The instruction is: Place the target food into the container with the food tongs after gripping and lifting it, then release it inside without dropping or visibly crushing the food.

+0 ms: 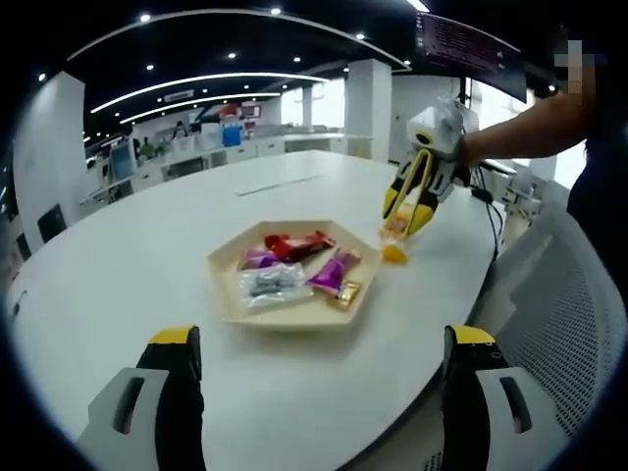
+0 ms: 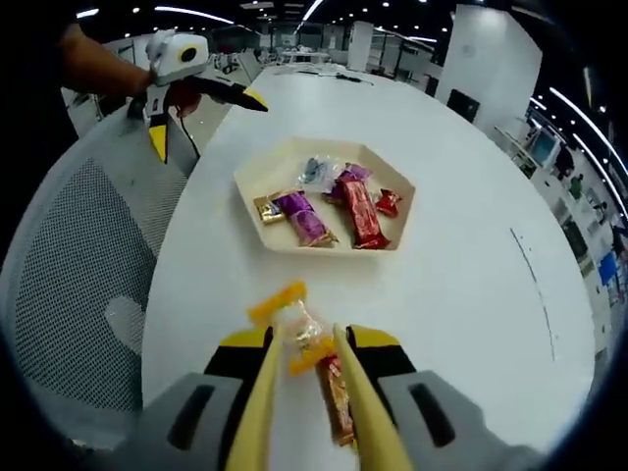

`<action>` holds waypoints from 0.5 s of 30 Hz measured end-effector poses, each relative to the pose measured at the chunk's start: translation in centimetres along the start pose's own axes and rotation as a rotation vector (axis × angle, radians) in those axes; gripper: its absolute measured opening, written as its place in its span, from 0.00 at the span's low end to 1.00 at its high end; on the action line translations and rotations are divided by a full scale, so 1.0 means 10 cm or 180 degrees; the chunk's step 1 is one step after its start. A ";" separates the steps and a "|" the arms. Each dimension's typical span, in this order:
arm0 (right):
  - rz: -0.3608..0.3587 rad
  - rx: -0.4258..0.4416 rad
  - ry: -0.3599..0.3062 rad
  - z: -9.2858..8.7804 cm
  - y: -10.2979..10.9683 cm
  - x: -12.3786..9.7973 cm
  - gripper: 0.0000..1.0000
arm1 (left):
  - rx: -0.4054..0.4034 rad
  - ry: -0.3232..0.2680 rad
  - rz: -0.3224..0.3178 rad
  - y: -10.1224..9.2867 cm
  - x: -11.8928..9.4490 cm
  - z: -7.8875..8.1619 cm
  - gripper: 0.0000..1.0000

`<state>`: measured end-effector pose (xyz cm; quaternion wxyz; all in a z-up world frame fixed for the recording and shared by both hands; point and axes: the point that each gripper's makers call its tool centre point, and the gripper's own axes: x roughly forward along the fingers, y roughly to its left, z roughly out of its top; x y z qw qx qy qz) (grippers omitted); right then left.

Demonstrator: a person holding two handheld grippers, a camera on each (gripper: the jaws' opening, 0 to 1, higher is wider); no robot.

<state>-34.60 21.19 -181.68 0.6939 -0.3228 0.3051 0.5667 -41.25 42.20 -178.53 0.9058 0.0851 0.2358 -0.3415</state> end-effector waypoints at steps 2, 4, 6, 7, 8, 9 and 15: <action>-0.0162 0.0288 0.0020 -0.01 -0.04 0.01 0.28 | 0.0002 0.0000 -0.0008 -0.01 0.00 0.00 0.99; -0.0170 0.0327 -0.0025 0.01 -0.04 0.02 0.28 | 0.0011 -0.0003 -0.0012 -0.01 0.00 0.01 0.99; -0.0132 0.0405 -0.0028 0.01 -0.01 0.02 0.28 | 0.0005 -0.0003 -0.0017 -0.01 0.00 0.01 0.99; -0.0096 0.0431 -0.0034 0.02 0.01 0.02 0.28 | 0.0007 -0.0004 -0.0017 -0.01 0.00 0.01 0.99; -0.0085 0.0433 -0.0025 0.02 0.02 0.02 0.28 | 0.0011 -0.0006 -0.0021 -0.02 0.00 0.01 0.99; -0.0069 0.0433 -0.0017 0.02 0.04 0.01 0.28 | 0.0012 -0.0005 -0.0024 -0.02 0.00 0.01 0.99; -0.0024 0.0226 -0.0063 0.08 0.02 -0.05 0.28 | 0.0016 -0.0007 -0.0038 -0.03 0.01 0.01 0.99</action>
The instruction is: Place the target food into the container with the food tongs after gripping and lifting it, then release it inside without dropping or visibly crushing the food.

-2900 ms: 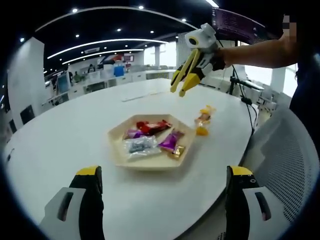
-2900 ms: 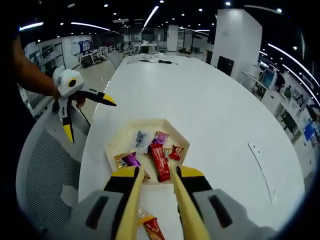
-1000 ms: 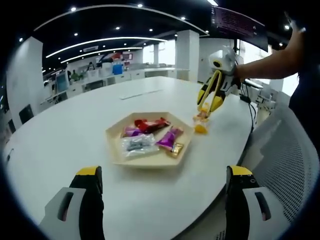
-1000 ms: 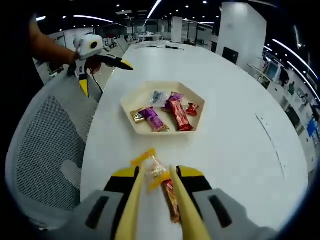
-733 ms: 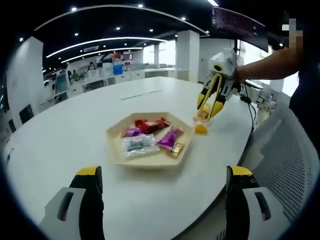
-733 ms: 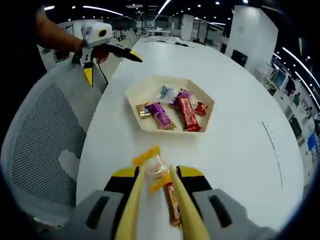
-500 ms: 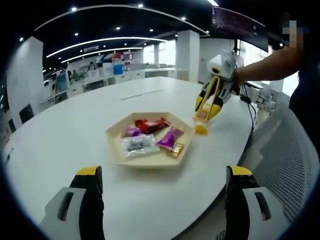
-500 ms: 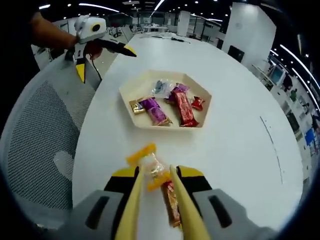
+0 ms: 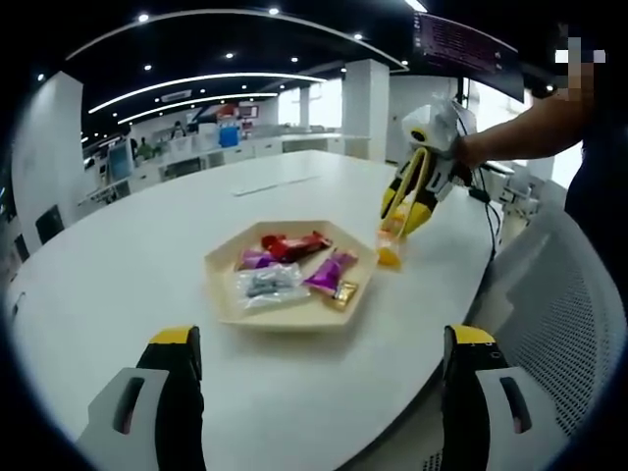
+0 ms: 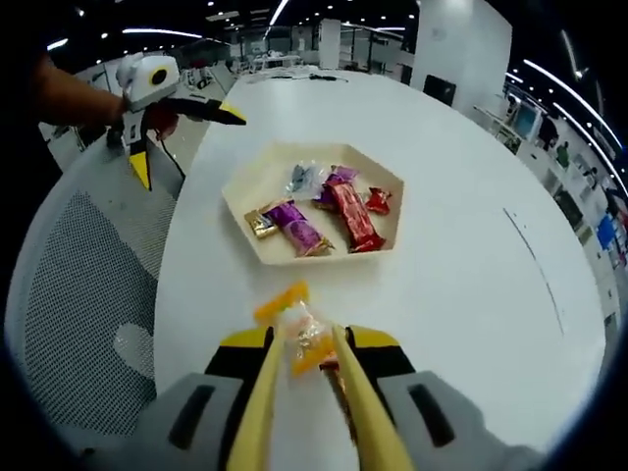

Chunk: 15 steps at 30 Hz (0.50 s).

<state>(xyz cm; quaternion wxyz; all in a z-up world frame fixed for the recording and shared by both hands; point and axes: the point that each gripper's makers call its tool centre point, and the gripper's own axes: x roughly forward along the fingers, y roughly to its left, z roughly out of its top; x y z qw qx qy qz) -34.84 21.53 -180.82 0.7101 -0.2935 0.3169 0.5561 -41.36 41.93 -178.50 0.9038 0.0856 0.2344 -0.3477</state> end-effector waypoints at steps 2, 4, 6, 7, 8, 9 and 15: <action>0.0135 -0.0125 -0.0051 0.04 0.04 0.00 0.29 | 0.0002 0.0008 -0.0005 0.00 0.00 0.00 0.99; 0.0277 -0.0299 0.0019 0.03 0.09 0.01 0.29 | 0.0007 0.0011 -0.0007 -0.01 0.00 -0.01 0.99; 0.0263 -0.0555 0.0117 0.01 0.08 0.04 0.28 | 0.0006 0.0014 -0.0005 0.00 0.01 -0.01 0.99; 0.0280 -0.0578 0.0117 0.02 0.09 0.05 0.28 | 0.0007 0.0014 -0.0004 0.00 0.01 -0.01 0.99; 0.0325 -0.0580 0.0102 0.04 0.13 0.06 0.28 | 0.0005 0.0013 -0.0004 0.00 0.00 -0.01 0.99; 0.0348 -0.0636 0.0105 0.05 0.14 0.08 0.28 | 0.0003 0.0015 -0.0004 -0.01 0.00 0.00 0.99; 0.0424 -0.0715 0.0098 0.05 0.12 0.16 0.29 | 0.0009 0.0010 0.0020 0.01 0.00 0.00 0.99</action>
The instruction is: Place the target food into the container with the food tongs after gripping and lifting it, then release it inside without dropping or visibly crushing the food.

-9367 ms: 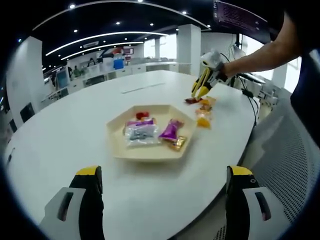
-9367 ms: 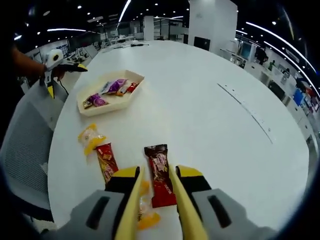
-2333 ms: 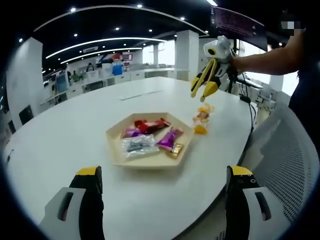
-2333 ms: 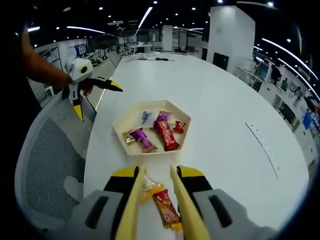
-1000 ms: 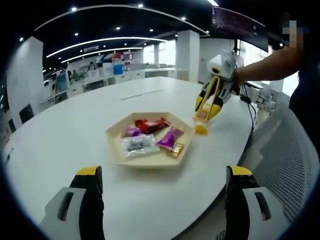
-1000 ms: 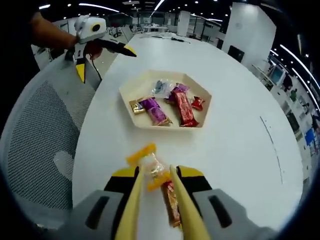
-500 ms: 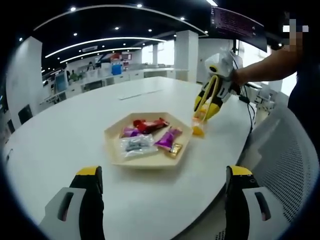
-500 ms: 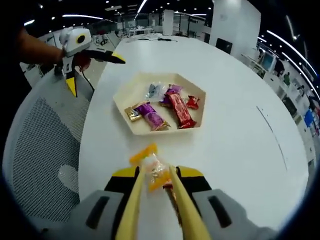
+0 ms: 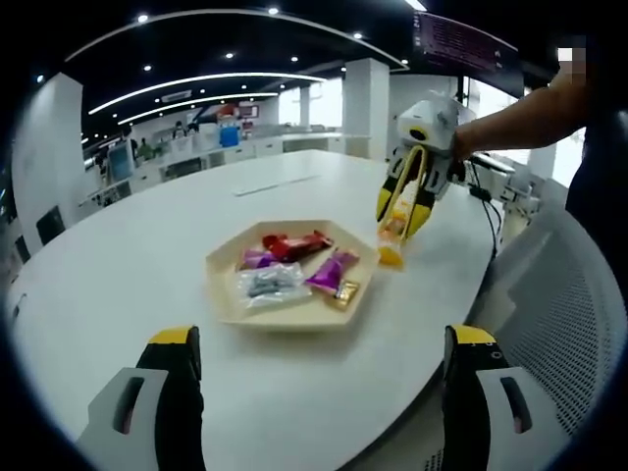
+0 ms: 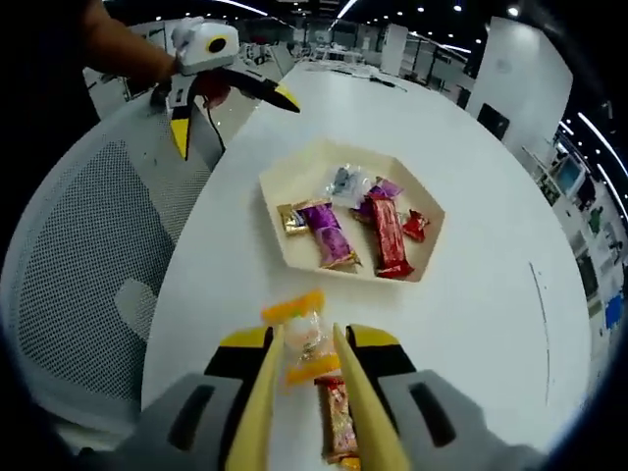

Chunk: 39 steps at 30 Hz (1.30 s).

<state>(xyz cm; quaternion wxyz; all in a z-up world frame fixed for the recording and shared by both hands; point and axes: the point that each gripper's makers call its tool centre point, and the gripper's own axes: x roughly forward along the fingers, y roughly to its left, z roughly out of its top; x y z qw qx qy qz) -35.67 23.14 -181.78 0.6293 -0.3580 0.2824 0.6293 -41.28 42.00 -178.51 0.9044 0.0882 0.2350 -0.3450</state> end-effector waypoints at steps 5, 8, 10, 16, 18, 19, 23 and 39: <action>-0.0028 -0.0075 0.0059 -0.05 -0.01 0.06 0.29 | -0.0006 0.0009 0.0001 0.00 0.00 -0.01 0.99; -0.0047 -0.0129 0.0070 -0.05 -0.02 0.07 0.28 | -0.0006 0.0009 0.0000 0.00 0.00 -0.01 0.99; -0.0041 -0.0160 0.0100 -0.06 0.00 0.08 0.28 | -0.0006 0.0013 -0.0005 0.00 0.00 -0.01 0.99; -0.0044 -0.0262 0.0155 -0.07 0.00 0.08 0.28 | -0.0011 0.0011 -0.0006 -0.01 0.00 -0.01 0.99; -0.0060 -0.0242 0.0146 -0.06 -0.02 0.06 0.29 | -0.0014 0.0012 0.0001 0.00 0.00 -0.01 0.99; -0.0057 -0.0234 0.0143 -0.06 -0.02 0.05 0.29 | -0.0019 0.0009 0.0002 0.00 0.00 -0.01 0.99; -0.0063 -0.0239 0.0146 -0.04 -0.02 0.01 0.28 | -0.0024 0.0001 0.0006 0.00 0.00 -0.01 0.99; -0.0251 0.0224 0.0265 -0.10 -0.10 0.00 0.20 | -0.0037 -0.0021 0.0023 0.02 -0.01 0.01 0.99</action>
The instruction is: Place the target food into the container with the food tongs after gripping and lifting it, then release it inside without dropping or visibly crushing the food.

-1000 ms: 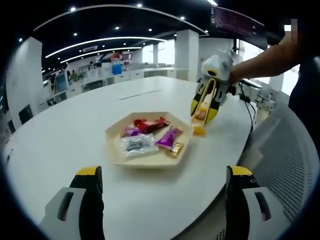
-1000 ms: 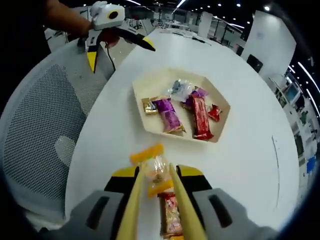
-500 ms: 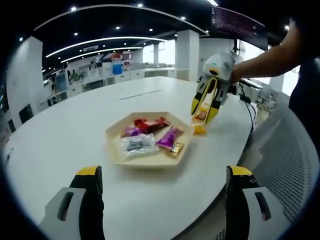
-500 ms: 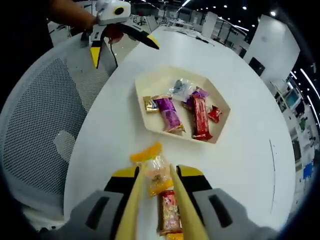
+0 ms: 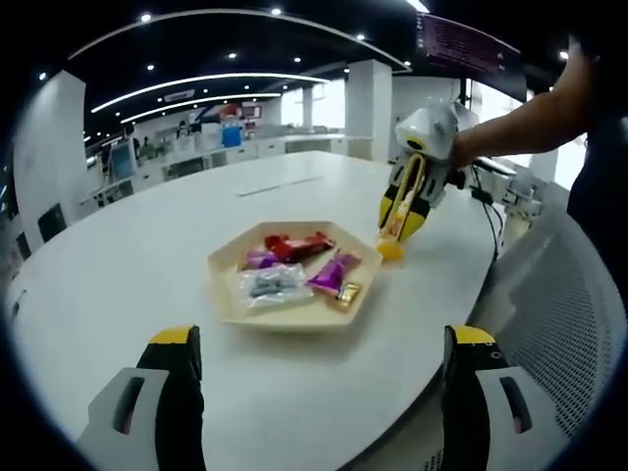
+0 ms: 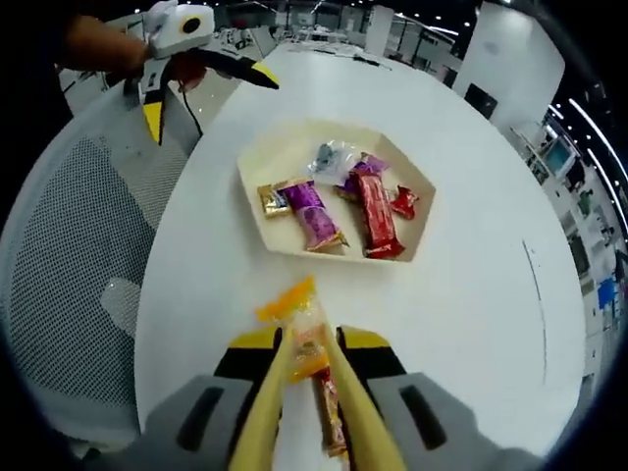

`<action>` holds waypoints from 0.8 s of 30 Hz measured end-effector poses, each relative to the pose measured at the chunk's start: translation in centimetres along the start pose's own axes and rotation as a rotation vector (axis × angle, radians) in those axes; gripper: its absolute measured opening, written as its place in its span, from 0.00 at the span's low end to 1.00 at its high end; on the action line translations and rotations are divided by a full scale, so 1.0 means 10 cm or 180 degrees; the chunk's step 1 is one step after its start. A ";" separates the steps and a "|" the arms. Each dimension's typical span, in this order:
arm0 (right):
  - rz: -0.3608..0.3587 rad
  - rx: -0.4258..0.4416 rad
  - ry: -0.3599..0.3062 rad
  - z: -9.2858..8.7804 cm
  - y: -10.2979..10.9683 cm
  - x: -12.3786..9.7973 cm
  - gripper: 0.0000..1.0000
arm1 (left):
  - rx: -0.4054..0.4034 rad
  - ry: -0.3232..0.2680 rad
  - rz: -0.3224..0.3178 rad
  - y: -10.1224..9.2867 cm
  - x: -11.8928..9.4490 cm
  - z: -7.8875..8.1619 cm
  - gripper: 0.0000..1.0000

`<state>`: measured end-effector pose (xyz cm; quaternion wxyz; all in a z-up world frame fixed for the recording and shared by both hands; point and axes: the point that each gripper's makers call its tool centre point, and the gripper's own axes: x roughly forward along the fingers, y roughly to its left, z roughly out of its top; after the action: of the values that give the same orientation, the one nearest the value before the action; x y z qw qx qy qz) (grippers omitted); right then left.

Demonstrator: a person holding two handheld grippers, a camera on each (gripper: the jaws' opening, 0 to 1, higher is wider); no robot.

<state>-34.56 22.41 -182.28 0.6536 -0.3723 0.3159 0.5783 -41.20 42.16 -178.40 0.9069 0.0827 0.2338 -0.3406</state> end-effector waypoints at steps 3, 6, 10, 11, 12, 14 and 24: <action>-0.0021 0.0143 -0.0008 -0.02 -0.02 -0.01 0.20 | 0.0004 0.0004 -0.0005 0.00 0.00 0.00 0.99; -0.0084 0.0307 -0.0084 -0.01 -0.07 -0.05 0.20 | 0.0004 0.0004 -0.0009 0.00 0.00 0.00 0.99; -0.0112 0.0401 -0.0137 0.02 -0.12 -0.11 0.20 | 0.0013 0.0012 -0.0019 -0.01 0.00 -0.01 0.99; -0.0128 0.0408 -0.0133 0.02 -0.14 -0.13 0.20 | 0.0014 0.0015 -0.0023 -0.01 0.00 -0.01 0.99; -0.0130 0.0401 -0.0125 0.02 -0.15 -0.13 0.20 | 0.0016 0.0017 -0.0028 -0.02 0.00 -0.01 0.99; -0.0141 0.0405 -0.0120 0.01 -0.17 -0.16 0.20 | 0.0018 0.0016 -0.0028 -0.02 0.00 -0.01 0.99; -0.0188 0.0506 -0.0247 0.17 -0.28 -0.30 0.20 | 0.0017 -0.0018 -0.0021 -0.01 0.00 0.01 1.00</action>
<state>-32.22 22.19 -178.54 0.7096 -0.3058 0.3241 0.5458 -41.20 42.02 -178.32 0.9062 0.0834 0.2306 -0.3445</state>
